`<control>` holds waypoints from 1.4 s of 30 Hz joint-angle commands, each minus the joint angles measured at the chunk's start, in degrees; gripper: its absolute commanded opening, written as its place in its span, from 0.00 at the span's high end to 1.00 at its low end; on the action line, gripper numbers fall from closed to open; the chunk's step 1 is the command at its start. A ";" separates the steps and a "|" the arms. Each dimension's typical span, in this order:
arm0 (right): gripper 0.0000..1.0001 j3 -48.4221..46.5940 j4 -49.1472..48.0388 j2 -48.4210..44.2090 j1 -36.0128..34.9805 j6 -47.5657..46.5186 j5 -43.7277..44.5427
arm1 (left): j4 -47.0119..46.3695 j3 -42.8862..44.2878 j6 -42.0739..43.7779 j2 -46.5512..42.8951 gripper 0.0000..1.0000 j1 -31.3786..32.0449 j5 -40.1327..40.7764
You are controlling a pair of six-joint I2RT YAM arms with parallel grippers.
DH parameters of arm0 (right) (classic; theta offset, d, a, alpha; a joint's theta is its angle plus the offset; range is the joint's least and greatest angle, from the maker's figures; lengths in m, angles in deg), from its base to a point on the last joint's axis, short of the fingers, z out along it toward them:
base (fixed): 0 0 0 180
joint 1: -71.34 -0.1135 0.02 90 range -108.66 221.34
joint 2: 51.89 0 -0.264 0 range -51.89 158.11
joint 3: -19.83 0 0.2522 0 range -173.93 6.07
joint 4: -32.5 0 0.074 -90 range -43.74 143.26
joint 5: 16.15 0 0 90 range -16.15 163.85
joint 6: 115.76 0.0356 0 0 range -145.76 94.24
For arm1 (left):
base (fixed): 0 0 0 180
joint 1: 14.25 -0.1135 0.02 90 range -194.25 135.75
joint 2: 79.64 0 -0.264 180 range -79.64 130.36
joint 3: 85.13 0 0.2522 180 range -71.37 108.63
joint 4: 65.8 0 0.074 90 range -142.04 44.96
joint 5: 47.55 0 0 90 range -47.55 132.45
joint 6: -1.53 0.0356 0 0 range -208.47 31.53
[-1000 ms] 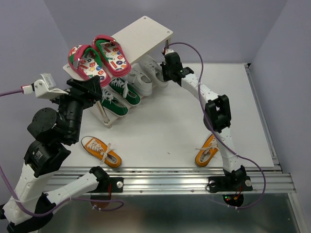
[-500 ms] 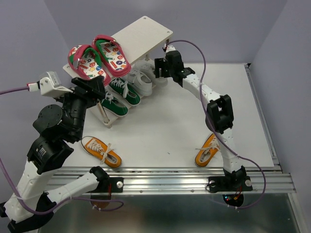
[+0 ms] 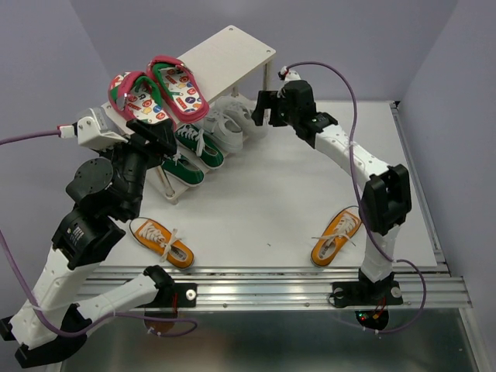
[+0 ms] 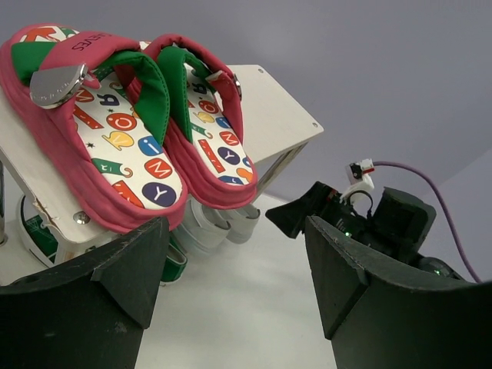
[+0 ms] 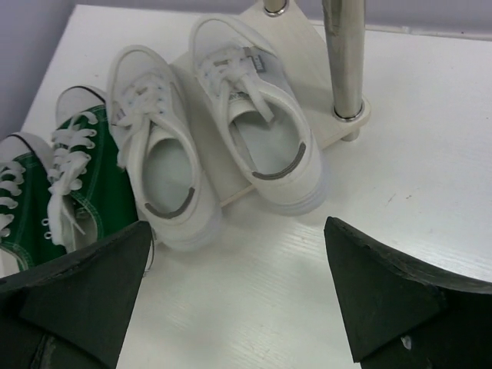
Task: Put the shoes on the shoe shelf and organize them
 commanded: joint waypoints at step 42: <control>0.46 66.76 32.98 -59.60 -1.04 39.24 2.04 | -4.13 1.00 3.10 5.02 0.18 -0.05 0.92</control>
